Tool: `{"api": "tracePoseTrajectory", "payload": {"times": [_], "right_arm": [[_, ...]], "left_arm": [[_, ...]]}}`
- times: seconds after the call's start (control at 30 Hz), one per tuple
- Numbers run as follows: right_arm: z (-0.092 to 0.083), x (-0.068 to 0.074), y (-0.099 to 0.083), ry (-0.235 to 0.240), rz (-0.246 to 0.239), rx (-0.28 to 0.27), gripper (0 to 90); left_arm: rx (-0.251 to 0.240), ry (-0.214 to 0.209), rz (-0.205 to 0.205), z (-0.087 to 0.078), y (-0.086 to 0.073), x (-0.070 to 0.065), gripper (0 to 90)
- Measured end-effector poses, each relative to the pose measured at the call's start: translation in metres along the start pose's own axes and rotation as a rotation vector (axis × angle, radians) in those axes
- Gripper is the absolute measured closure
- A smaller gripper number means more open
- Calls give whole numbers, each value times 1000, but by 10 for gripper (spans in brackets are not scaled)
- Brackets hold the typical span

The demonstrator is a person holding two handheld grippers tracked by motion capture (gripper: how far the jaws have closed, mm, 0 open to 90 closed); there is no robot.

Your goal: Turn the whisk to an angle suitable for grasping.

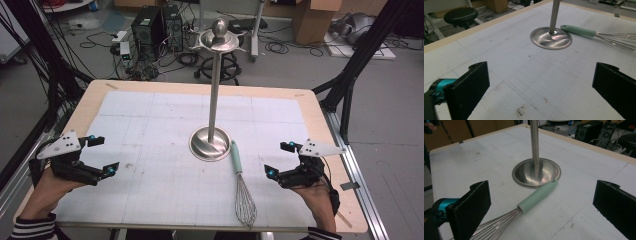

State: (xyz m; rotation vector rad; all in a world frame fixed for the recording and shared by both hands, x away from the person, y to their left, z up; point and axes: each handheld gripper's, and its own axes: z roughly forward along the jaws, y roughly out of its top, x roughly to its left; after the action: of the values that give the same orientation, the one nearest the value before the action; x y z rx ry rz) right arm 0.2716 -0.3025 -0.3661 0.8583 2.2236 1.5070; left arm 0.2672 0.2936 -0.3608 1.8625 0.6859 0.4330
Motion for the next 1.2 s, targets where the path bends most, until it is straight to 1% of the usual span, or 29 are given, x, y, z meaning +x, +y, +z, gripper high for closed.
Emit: {"api": "tracePoseTrajectory", "payload": {"times": [0.07,0.13,0.17,0.23,0.27,0.3,0.33,0.37,0.43,0.5,0.6,0.73,0.77,0.8,0.87,0.9,0.93,0.97,1.0,1.03,1.07,1.1,1.13,1.17,1.2], "right_arm": [[-5,0,0,3,-11,-14,6],[-8,0,0,4,-8,-21,6],[-12,0,0,7,-7,-29,7],[-16,0,1,0,-12,-31,6],[-17,1,2,-11,-14,-33,6],[-17,1,2,-11,-14,-33,6],[-18,1,4,-3,-13,-25,6],[-17,4,8,30,-37,-12,7],[-15,7,11,54,-58,0,7],[-13,7,14,81,-69,16,7],[-9,9,21,110,-94,49,7],[-2,13,32,152,-151,94,7],[-2,13,32,152,-151,94,7],[2,16,37,170,-182,114,7],[7,17,42,191,-206,134,7],[7,17,42,191,-206,134,7],[13,20,46,213,-224,166,7],[16,21,48,223,-237,188,7],[16,21,48,223,-237,188,7],[22,24,51,248,-267,224,7],[25,25,53,254,-275,240,7],[29,26,55,263,-294,257,7],[32,28,56,271,-294,286,7],[32,28,56,271,-294,286,7],[38,30,59,294,-313,328,61]], "left_arm": [[4,10,3,1,1,2,17],[8,7,8,1,1,2,17],[13,6,11,2,1,2,17],[17,6,13,2,1,2,17],[11,3,14,2,1,1,17],[11,3,14,2,1,1,17],[7,-2,15,1,1,0,17],[5,-3,20,-1,1,-1,17],[3,-2,18,-1,1,-1,17],[1,1,18,-2,2,1,17],[0,2,13,-2,2,1,17],[5,4,10,-1,2,2,17],[5,4,10,-1,2,2,17],[12,8,16,-1,1,1,17],[14,6,20,-1,1,1,17],[11,4,16,0,1,1,17],[9,4,17,-1,2,0,17],[11,4,19,-1,2,0,17],[11,4,19,-1,2,0,17],[9,3,19,-1,2,0,17],[6,2,17,-2,2,0,17],[6,2,17,-2,2,0,17],[6,1,19,-2,2,1,17],[6,1,19,-2,2,1,17],[10,1,18,-1,2,1,17]]}}
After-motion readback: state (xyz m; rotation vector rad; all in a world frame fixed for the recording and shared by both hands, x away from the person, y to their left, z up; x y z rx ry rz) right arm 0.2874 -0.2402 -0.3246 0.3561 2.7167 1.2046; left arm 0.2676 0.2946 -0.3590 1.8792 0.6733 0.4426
